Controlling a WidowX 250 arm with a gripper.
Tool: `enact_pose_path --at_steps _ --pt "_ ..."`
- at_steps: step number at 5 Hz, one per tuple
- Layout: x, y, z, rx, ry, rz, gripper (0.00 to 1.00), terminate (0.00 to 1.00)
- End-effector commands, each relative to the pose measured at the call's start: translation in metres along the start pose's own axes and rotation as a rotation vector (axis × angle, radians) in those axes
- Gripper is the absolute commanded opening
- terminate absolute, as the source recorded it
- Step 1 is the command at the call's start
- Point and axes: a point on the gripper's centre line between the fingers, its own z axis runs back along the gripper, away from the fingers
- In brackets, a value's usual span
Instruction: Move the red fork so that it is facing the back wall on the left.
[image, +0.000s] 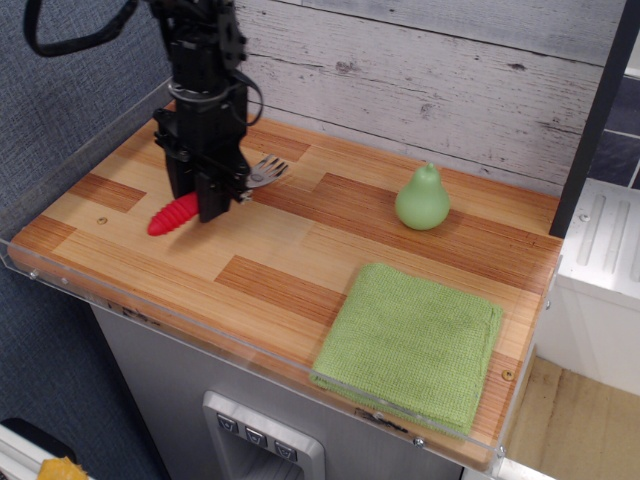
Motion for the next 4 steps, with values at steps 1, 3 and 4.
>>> enact_pose_path --at_steps 1,3,4 --pt "0.017 0.014 0.01 0.055 -0.097 -0.221 0.0 0.0" --pt "0.031 0.024 0.004 0.096 -0.098 -0.231 0.0 0.0" --pt "0.035 0.023 -0.001 0.098 -0.115 -0.257 0.0 0.0"
